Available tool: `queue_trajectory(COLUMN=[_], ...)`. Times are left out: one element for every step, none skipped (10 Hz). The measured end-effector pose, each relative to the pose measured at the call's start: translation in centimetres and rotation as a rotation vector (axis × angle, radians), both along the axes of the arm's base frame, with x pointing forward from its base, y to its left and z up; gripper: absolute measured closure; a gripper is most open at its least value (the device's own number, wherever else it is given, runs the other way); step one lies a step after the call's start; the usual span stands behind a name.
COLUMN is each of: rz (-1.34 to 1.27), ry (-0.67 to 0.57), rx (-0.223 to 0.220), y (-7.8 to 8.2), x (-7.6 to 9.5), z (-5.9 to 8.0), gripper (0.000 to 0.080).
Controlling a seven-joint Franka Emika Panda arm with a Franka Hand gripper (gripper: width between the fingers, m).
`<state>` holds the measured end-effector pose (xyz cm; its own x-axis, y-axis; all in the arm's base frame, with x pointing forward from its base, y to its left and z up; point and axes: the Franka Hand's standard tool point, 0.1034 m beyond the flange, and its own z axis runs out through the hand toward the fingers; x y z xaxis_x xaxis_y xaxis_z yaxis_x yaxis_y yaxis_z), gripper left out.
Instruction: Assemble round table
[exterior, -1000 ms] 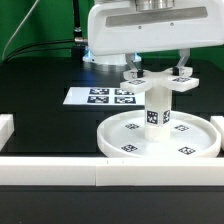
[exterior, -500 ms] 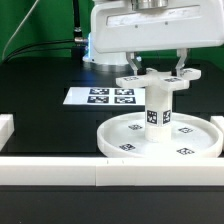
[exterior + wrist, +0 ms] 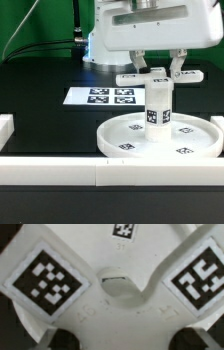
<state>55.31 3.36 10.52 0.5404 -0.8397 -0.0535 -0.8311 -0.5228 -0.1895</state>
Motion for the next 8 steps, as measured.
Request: queue_trajectory(rz=[-0.124, -0.237, -0.28, -0.3, -0.372, -0.435, -0.47, -0.561], ry=[0.009, 0.013, 0.011, 0.014, 0.025, 0.035, 0.041, 0.047], rx=[0.03, 0.049, 0.058, 0.061, 0.075, 0.088, 0.094, 0.114], y=[0.07, 0.1, 0.15, 0.15, 0.16, 0.15, 0.15, 0.1], x=[0.01, 0.02, 0.04, 0.05, 0.05, 0.05, 0.04, 0.02], z=[-0.01, -0.06, -0.06, -0.05, -0.06, -0.06, -0.08, -0.11], gripper=[0.0357, 0.0357, 0.0357, 0.0357, 0.0357, 0.0357, 0.0357, 0.0357])
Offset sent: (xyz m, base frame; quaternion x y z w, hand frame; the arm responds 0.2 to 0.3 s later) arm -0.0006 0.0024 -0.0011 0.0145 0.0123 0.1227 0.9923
